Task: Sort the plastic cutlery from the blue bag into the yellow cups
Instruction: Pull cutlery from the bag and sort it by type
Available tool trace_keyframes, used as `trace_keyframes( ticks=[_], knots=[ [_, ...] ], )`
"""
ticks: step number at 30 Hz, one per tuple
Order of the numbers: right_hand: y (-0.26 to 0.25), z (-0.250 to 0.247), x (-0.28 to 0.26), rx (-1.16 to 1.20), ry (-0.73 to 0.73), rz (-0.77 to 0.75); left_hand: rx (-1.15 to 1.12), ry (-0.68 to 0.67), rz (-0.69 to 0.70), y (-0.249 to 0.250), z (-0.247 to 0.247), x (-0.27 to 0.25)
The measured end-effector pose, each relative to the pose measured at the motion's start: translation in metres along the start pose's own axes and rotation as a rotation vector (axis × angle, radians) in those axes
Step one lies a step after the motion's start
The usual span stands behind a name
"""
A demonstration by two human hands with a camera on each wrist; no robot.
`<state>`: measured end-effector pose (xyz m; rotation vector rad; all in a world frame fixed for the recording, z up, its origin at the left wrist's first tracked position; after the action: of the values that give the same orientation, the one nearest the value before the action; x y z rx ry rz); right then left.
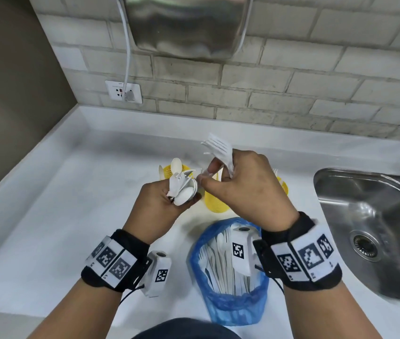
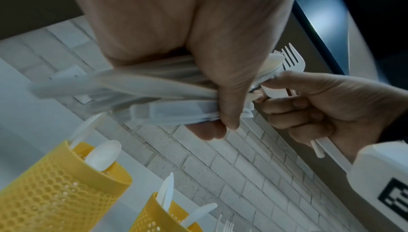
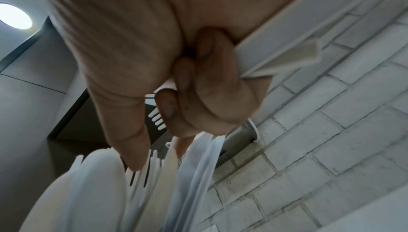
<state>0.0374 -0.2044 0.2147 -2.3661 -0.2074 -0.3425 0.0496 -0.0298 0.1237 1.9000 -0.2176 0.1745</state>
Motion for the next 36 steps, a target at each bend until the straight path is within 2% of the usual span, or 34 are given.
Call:
trace_keyframes(
  ticks=[4,9,13,17,19,21,23,25,28,31,34,36],
  knots=[
    [-0.006,0.002,0.0,-0.071,0.018,-0.081,0.069,0.062,0.111,0.002,-0.001,0.0],
    [-0.002,0.008,0.002,-0.034,0.023,-0.064,0.155,0.096,0.182,0.01,0.0,0.0],
    [0.001,0.01,0.003,0.07,0.147,-0.039,0.197,0.111,0.203,0.013,-0.002,0.0],
    [0.006,-0.001,0.005,0.211,0.337,0.025,0.114,0.125,0.119,0.006,-0.004,0.0],
    [0.011,-0.004,0.008,0.296,0.376,0.061,0.046,0.118,0.093,0.004,-0.004,0.0],
    [0.015,-0.001,0.011,0.483,0.33,0.104,0.008,0.104,0.093,0.007,-0.002,-0.001],
    [0.019,0.007,0.012,0.656,0.219,0.153,-0.015,0.088,0.089,0.01,0.0,-0.001],
    [0.021,0.014,0.01,0.686,0.126,0.15,-0.026,0.076,0.079,0.012,0.002,0.0],
    [0.023,0.019,0.009,0.679,0.098,0.139,-0.038,0.049,0.079,0.016,0.004,0.001],
    [0.026,0.019,0.009,0.788,0.164,0.199,-0.053,0.037,0.058,0.015,0.005,0.001],
    [0.03,0.014,0.012,0.97,0.287,0.277,-0.056,0.033,0.035,0.014,0.004,-0.001],
    [0.034,0.008,0.014,1.057,0.365,0.277,-0.047,0.027,0.03,0.015,0.003,-0.001]
  ],
)
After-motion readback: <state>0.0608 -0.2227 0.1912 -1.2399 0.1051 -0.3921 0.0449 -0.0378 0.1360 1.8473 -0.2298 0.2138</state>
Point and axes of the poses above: each hand's wrist, its own x-axis towards the middle knuckle, its own z-axis out of the palm, y = z × x, the point moved 5 cm from there along x, towards the middle knuckle, and after that the axes turned 3 degrees about y, right-handed, at the moved point
